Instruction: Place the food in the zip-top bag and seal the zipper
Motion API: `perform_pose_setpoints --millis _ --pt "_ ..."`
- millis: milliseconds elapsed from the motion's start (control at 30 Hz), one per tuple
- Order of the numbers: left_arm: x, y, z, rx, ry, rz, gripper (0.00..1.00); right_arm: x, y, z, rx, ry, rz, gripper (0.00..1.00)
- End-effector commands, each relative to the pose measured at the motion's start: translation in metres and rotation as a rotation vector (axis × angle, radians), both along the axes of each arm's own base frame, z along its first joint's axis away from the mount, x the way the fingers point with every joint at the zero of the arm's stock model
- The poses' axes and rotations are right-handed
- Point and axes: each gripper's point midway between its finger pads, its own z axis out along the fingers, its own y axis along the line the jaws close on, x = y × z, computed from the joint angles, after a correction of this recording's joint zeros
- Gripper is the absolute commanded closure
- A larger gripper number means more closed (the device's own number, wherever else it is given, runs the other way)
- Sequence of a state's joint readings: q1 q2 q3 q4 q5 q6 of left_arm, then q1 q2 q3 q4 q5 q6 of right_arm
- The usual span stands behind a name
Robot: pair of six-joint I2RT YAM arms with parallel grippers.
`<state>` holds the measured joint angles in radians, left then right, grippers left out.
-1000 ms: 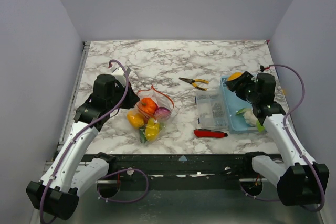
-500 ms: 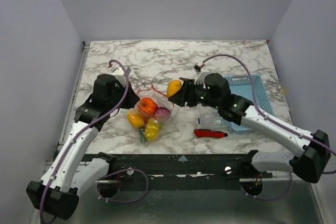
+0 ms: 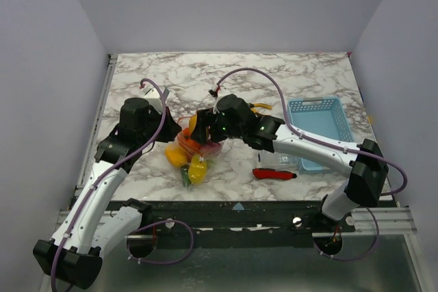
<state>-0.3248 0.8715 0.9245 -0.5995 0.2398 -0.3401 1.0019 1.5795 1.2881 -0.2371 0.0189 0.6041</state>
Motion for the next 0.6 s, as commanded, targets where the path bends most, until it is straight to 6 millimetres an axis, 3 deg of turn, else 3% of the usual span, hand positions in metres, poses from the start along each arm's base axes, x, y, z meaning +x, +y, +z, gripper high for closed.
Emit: perform_pose_setpoints --millis 0,67,267,467,567 --pt "-0.001 0.002 0.007 0.004 -0.043 0.002 1.00 0.009 -0.008 -0.001 -0.086 -0.034 -0.058 0.17" --pt "-0.001 0.002 0.008 0.002 -0.048 0.003 1.00 0.008 -0.008 -0.002 -0.093 -0.032 -0.057 0.11" --pt "-0.001 0.001 0.009 -0.002 -0.046 -0.004 1.00 0.006 -0.011 -0.002 -0.104 -0.028 -0.068 0.09" --pt "-0.001 0.003 0.008 0.006 -0.048 0.008 1.00 0.007 -0.037 0.007 -0.106 -0.031 -0.175 0.11" --pt "0.000 0.003 0.008 0.005 -0.048 0.007 1.00 0.008 -0.056 0.009 -0.095 -0.023 -0.267 0.17"
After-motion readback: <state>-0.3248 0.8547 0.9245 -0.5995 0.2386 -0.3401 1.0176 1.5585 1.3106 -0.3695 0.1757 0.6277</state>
